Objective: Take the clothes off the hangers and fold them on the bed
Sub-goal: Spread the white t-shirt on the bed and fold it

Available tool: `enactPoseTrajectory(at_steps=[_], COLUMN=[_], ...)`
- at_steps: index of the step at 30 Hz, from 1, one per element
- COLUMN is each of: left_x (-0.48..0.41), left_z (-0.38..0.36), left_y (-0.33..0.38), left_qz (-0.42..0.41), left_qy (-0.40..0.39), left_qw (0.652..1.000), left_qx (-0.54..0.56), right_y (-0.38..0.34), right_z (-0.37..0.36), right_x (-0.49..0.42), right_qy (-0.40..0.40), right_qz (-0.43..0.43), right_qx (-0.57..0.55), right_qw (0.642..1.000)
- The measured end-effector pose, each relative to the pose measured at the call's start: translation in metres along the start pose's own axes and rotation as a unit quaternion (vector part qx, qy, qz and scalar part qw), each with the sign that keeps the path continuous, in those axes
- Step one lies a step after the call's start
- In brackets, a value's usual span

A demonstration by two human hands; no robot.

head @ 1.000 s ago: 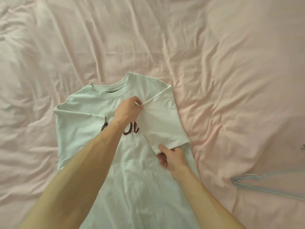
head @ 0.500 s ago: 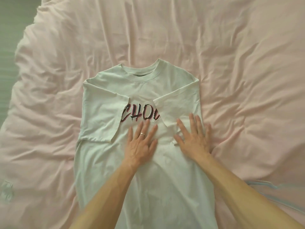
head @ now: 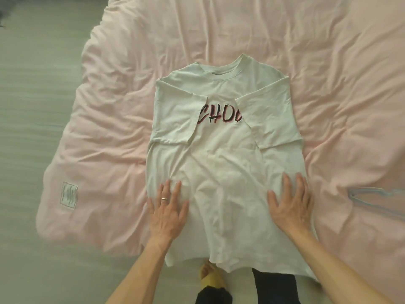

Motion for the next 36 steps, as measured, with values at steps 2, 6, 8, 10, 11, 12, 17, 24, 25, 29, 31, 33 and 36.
enactPoseTrajectory(at_steps=[2,6,8,10,11,12,17,24,25,29,31,33,36], left_x=[0.026,0.079,0.095,0.102,0.103,0.102,0.1,0.116,0.115,0.122,0.128,0.13,0.128], left_z=[-0.01,-0.03,-0.042,-0.05,-0.054,-0.055,-0.047,-0.042,-0.044,-0.062,-0.075,-0.087,-0.091], left_y=[-0.023,-0.053,-0.065,-0.074,-0.076,-0.077,-0.082,-0.109,-0.109,-0.098,-0.097,-0.103,-0.111], left_qz=[0.005,0.063,0.123,0.148,0.142,0.132,0.133,0.128,0.126,0.107,0.094,0.093,0.109], left_qy=[0.01,0.023,0.005,-0.024,-0.042,-0.053,-0.002,0.1,0.103,0.03,0.012,0.023,0.075], left_qw=[1.0,0.99,0.963,0.949,0.95,0.951,0.929,0.902,0.905,0.903,0.904,0.914,0.917], left_qx=[0.01,0.127,0.238,0.276,0.276,0.275,0.346,0.4,0.394,0.415,0.417,0.393,0.376], right_y=[0.009,0.043,0.065,0.085,0.093,0.098,0.112,0.13,0.131,0.124,0.117,0.115,0.124], right_z=[-0.001,0.001,0.006,0.005,0.002,-0.002,0.01,0.014,0.007,-0.01,-0.012,-0.017,-0.022], right_x=[0.031,0.084,0.101,0.118,0.126,0.13,0.14,0.153,0.153,0.158,0.164,0.17,0.168], right_qy=[-0.009,-0.047,-0.071,-0.129,-0.156,-0.175,-0.125,-0.03,-0.04,-0.045,-0.025,-0.017,-0.028], right_qz=[-0.032,-0.119,-0.213,-0.275,-0.273,-0.262,-0.224,-0.188,-0.19,-0.168,-0.094,-0.041,-0.033], right_qx=[-0.022,-0.112,-0.188,-0.23,-0.243,-0.247,-0.24,-0.219,-0.214,-0.242,-0.252,-0.232,-0.206], right_qw=[0.999,0.985,0.956,0.925,0.918,0.916,0.936,0.957,0.957,0.955,0.963,0.972,0.978])
Point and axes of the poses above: each hand's wrist, its own x-axis away from the middle knuckle, its own z-axis out of the back of the hand, y = z × x, the point moved 4 cm from there along -x, towards the middle knuckle, and after that the axes turned 10 degrees about -y, right-handed, at the moved point
